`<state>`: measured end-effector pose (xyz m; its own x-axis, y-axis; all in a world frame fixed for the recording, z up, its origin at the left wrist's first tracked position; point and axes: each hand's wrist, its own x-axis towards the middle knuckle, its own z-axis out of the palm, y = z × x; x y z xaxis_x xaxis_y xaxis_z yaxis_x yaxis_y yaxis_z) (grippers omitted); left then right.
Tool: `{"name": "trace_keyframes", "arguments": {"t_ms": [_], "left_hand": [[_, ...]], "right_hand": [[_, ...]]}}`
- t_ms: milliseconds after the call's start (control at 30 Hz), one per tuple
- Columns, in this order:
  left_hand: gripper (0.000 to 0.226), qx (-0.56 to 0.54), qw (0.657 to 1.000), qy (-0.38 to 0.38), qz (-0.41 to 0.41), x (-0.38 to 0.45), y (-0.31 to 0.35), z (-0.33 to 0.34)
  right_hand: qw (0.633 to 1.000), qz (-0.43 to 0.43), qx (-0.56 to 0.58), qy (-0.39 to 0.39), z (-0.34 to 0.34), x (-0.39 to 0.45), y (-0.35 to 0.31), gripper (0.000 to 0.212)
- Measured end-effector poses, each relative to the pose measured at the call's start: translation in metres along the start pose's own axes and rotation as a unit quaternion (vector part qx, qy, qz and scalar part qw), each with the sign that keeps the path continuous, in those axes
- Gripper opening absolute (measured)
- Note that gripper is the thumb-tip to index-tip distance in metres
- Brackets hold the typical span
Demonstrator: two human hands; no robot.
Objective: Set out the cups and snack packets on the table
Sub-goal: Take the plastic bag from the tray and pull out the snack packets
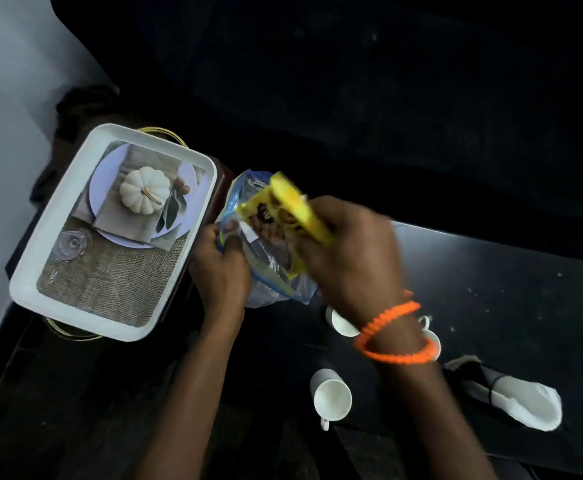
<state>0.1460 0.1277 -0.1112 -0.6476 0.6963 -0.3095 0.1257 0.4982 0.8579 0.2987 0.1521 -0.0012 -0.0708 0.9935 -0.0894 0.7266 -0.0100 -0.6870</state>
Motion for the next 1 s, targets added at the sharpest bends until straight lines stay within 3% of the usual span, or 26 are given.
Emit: {"name": "trace_keyframes", "arguments": {"t_ms": [100,200,267,333,400,433,500,533,633,700,767,867,933,967,1000], "left_hand": [[0.023,0.002,1.0,-0.013,-0.001,0.004,0.003,-0.004],[0.028,0.001,1.0,-0.028,-0.003,0.003,0.008,-0.006],[0.029,0.005,1.0,-0.029,0.001,0.001,0.009,-0.005],[0.028,0.006,0.999,-0.033,0.001,0.001,0.01,-0.004],[0.028,0.003,0.999,-0.039,-0.01,0.0,0.009,-0.003],[0.03,0.002,0.999,-0.04,-0.014,-0.001,0.009,-0.002],[0.036,0.008,0.999,-0.036,-0.013,-0.001,0.01,0.0],[0.039,0.016,0.999,-0.031,-0.012,-0.001,0.01,0.001],[0.043,0.017,1.0,-0.02,-0.016,0.0,0.012,0.003],[0.04,-0.009,1.0,-0.024,-0.006,-0.004,0.02,0.006],[0.044,-0.021,0.999,-0.037,0.007,-0.01,0.036,0.012],[0.051,-0.102,0.99,-0.098,-0.029,-0.017,0.061,0.022],[0.058,-0.178,0.96,-0.198,-0.084,-0.024,0.075,0.03],[0.065,-0.187,0.949,-0.235,-0.1,-0.029,0.079,0.036],[0.065,-0.168,0.948,-0.248,-0.109,-0.035,0.082,0.044]], "right_hand": [[0.985,0.033,0.136,0.099,-0.058,-0.004,0.03,0.02],[0.932,0.183,0.263,0.172,-0.073,0.003,0.104,0.024],[0.87,0.325,0.332,0.165,-0.059,0.01,0.162,0.02],[0.79,0.45,0.401,0.111,-0.033,0.014,0.208,0.02],[0.701,0.531,0.474,0.054,-0.007,0.009,0.24,0.03],[0.677,0.558,0.48,0.028,0.002,0.006,0.249,0.027],[0.692,0.587,0.419,-0.022,0.01,0.001,0.253,0.018],[0.725,0.593,0.349,-0.027,0.01,0.0,0.254,0.022],[0.852,0.502,0.099,0.106,0.004,-0.003,0.243,0.062],[0.898,0.401,0.099,0.152,0.002,-0.007,0.219,0.074],[0.911,0.351,0.193,0.095,0.01,-0.012,0.192,0.07],[0.842,0.344,0.411,-0.068,0.028,-0.011,0.156,0.06],[0.73,0.245,0.604,-0.206,0.027,-0.01,0.132,0.047],[0.644,0.152,0.7,-0.269,0.022,-0.011,0.119,0.044],[0.603,0.073,0.743,-0.279,0.01,-0.01,0.11,0.046]]}}
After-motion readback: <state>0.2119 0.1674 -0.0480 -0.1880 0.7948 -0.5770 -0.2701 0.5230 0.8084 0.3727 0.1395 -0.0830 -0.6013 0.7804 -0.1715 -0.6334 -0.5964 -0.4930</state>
